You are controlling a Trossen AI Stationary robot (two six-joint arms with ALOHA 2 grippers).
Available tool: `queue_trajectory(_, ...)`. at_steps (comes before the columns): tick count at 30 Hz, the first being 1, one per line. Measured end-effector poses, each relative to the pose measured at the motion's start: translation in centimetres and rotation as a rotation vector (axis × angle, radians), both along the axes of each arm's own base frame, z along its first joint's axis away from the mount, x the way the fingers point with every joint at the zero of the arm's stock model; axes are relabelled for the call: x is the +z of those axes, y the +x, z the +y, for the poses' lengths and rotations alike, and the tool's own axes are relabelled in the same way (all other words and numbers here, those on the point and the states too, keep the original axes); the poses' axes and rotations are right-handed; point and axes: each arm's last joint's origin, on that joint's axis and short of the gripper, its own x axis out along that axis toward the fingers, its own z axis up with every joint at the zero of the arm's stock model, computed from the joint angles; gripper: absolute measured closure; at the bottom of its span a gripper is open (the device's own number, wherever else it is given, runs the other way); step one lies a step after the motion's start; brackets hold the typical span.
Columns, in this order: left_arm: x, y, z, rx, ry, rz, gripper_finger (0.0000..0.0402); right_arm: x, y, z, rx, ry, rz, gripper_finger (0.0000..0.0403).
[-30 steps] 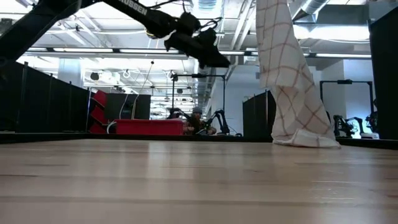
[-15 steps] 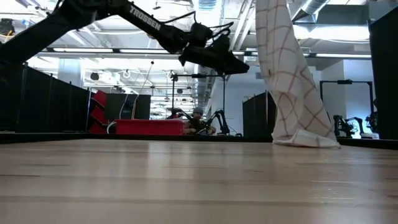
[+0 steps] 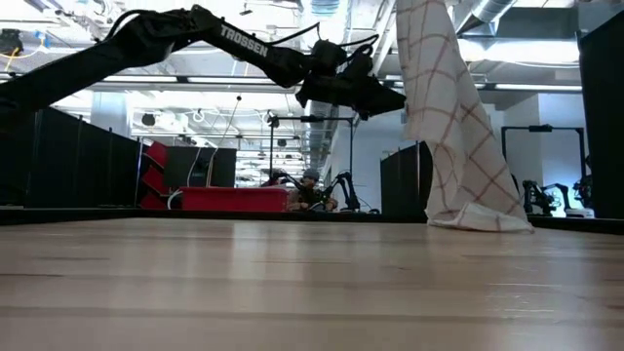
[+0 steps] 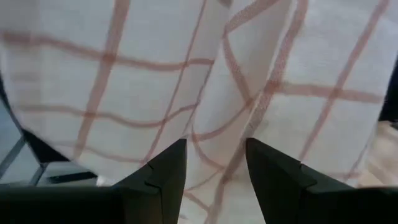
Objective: Roll towel
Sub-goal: Fold the white patterned towel
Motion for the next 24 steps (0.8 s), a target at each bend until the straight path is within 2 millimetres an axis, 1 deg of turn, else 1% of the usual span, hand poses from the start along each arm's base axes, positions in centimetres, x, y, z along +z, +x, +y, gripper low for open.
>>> queue_trajectory(3,0.0,0.1,-0.3,-0.032,0.000,0.003,0.0251,0.0,0.0,0.0,0.000,0.003,-0.004,0.0403)
queue_trajectory(9,-0.3,-0.1,-0.7,-0.146,-0.066,0.022,0.0251,0.1,0.0,0.0,0.000,0.001,-0.010,0.0403)
queue_trajectory(15,-0.5,0.2,-1.2,-0.157,-0.063,0.029,0.0251,0.1,0.0,0.0,0.000,0.001,-0.011,0.0403)
queue_trajectory(21,-0.5,0.9,-2.4,-0.181,-0.052,0.028,0.0252,0.1,0.0,0.0,0.000,0.001,-0.010,0.0403)
queue_trajectory(23,-0.5,1.0,-2.6,-0.182,-0.052,0.031,0.0259,0.1,0.0,0.0,0.000,0.000,-0.011,0.0403)
queue_trajectory(24,-0.5,1.0,-2.6,-0.180,-0.054,0.033,0.0269,0.1,0.0,0.0,0.000,0.000,-0.012,0.0403)
